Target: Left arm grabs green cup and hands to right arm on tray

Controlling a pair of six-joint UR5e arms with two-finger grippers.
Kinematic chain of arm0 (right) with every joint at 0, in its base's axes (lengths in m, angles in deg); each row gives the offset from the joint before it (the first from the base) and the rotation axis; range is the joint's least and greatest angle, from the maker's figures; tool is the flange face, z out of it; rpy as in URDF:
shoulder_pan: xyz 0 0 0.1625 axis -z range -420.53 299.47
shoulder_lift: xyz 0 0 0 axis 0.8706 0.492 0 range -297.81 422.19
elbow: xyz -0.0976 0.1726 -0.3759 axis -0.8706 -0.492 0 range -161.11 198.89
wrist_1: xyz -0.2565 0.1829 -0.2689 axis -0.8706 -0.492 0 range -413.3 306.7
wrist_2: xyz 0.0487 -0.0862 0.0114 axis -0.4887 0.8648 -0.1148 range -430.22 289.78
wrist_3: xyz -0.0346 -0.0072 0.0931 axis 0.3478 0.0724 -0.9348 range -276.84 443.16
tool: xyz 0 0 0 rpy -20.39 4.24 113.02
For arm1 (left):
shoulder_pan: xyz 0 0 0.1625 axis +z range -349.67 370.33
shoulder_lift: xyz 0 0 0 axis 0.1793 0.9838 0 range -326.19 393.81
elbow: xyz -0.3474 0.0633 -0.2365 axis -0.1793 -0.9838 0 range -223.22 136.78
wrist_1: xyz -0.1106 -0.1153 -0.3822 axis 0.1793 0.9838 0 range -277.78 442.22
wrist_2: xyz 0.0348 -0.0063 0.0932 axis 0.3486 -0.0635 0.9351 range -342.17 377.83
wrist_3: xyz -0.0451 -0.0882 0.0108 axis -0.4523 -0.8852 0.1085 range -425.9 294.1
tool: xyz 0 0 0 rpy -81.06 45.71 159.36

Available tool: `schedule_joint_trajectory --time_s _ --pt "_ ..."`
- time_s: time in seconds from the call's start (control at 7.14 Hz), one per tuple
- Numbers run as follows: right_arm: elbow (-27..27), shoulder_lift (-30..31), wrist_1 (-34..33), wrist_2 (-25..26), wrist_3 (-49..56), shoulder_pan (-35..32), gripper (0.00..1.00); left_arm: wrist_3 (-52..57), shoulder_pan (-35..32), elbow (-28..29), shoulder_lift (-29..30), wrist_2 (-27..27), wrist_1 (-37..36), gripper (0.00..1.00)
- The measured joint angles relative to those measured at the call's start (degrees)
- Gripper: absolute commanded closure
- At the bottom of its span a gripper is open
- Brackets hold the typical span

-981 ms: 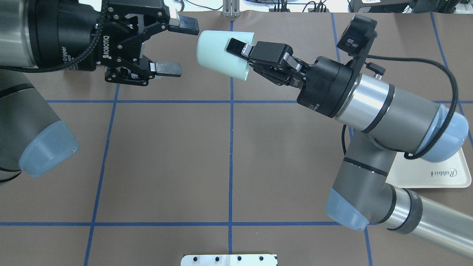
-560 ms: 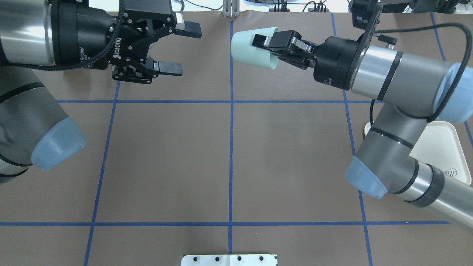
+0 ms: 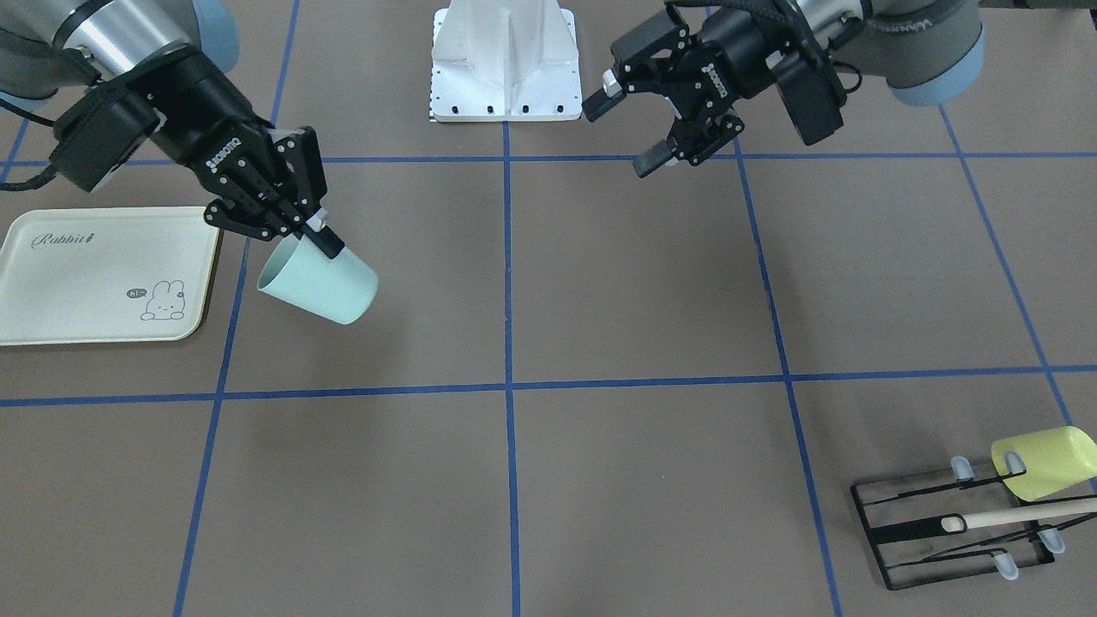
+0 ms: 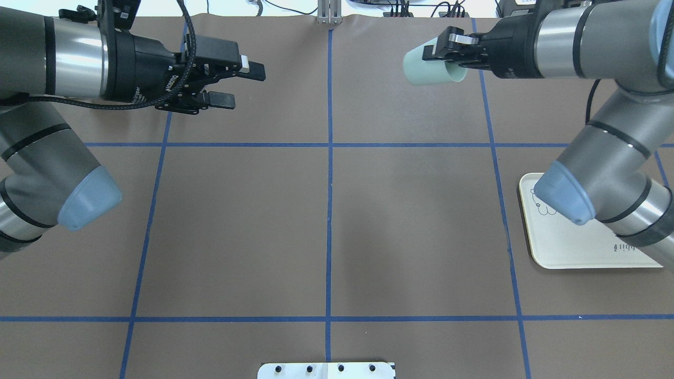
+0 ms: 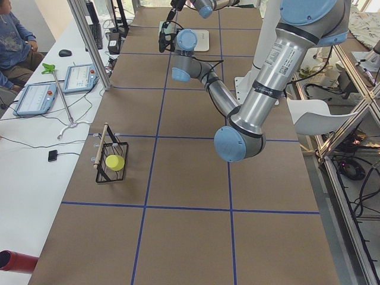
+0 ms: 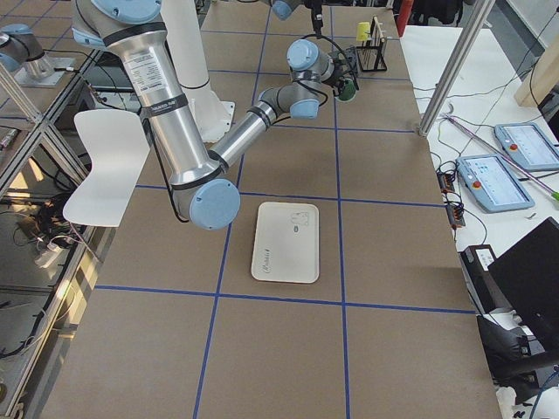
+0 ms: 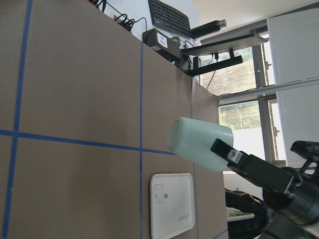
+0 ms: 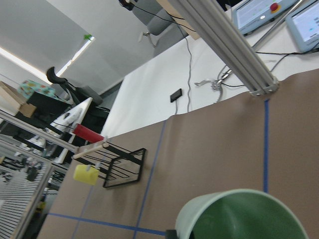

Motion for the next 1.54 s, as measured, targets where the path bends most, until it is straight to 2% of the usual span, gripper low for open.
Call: schedule_joint_trajectory --time_s 0.56,0.98,1.12,1.26,1.54 --pt "1.56 9.75 -14.09 -7.98 19.48 -9.49 1.00 25.17 -7.83 1.02 -12.21 -0.64 -10.96 0.00" --pt "7.98 14.25 -34.35 -9.94 33.57 -12.90 1.00 52.01 -15.48 0.93 -23.36 -1.23 -22.16 0.00" --pt "10.00 15.49 -39.84 -10.05 38.78 -13.39 1.00 60.51 -18.56 0.93 -25.39 -2.71 -26.23 0.00" --pt "11.22 17.03 -42.71 -10.12 42.94 -13.63 1.00 68.41 -22.03 0.92 -26.71 -4.59 -30.49 0.00" --pt "11.91 19.32 -44.15 -10.45 47.48 -13.70 1.00 78.47 -27.59 2.03 -29.47 -6.23 -38.43 0.00"
